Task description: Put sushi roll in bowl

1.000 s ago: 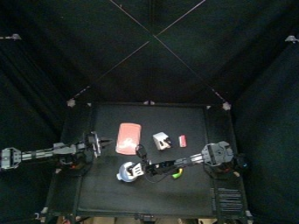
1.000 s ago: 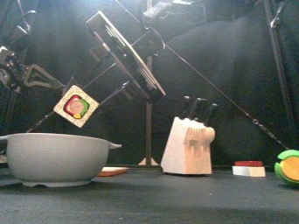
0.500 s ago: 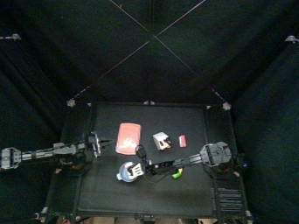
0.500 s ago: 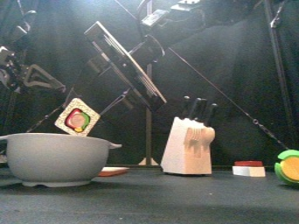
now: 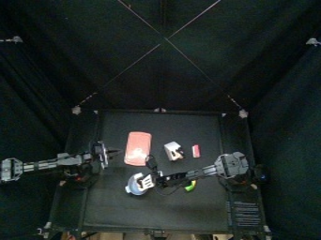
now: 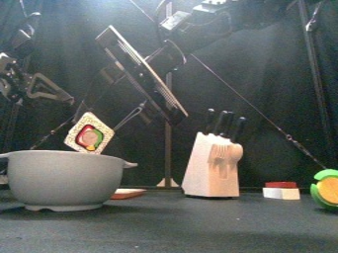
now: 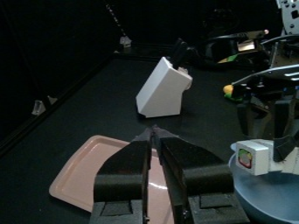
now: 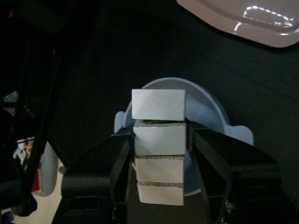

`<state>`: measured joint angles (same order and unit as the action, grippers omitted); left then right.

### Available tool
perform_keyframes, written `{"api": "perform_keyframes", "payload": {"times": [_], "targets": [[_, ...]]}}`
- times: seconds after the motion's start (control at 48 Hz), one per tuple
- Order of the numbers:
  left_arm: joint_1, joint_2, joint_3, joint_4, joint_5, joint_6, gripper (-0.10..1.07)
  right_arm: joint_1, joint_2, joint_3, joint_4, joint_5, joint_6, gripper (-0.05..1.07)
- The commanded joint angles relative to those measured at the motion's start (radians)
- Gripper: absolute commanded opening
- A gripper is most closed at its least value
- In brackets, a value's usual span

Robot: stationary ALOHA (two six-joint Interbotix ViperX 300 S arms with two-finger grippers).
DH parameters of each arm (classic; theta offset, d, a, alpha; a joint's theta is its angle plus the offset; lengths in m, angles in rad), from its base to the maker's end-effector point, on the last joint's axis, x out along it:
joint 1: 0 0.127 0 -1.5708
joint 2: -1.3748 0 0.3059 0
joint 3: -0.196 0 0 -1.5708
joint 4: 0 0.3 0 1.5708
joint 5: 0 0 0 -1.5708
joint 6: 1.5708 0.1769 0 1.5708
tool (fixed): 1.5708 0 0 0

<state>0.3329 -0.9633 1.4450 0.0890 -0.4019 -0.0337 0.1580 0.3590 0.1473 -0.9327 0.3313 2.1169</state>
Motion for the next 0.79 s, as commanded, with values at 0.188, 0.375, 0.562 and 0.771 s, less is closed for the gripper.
{"api": "perform_keyframes", "payload": {"times": [0.188,0.375,0.562,0.771], "targets": [[0.003,0.006,-0.012,-0.002,-0.008,0.002,0.54,-0.005,-0.021,-0.021,-0.012,-0.003,-0.002,0.85],[0.003,0.006,-0.012,0.000,-0.009,0.002,0.54,-0.003,-0.021,-0.023,-0.014,-0.003,-0.002,0.88],[0.003,0.006,-0.012,0.000,-0.009,0.003,0.54,0.000,-0.021,-0.029,-0.025,-0.005,-0.002,0.88],[0.003,0.005,-0.012,-0.002,-0.008,0.003,0.54,0.000,-0.023,-0.040,-0.066,-0.008,-0.002,0.88]]}}
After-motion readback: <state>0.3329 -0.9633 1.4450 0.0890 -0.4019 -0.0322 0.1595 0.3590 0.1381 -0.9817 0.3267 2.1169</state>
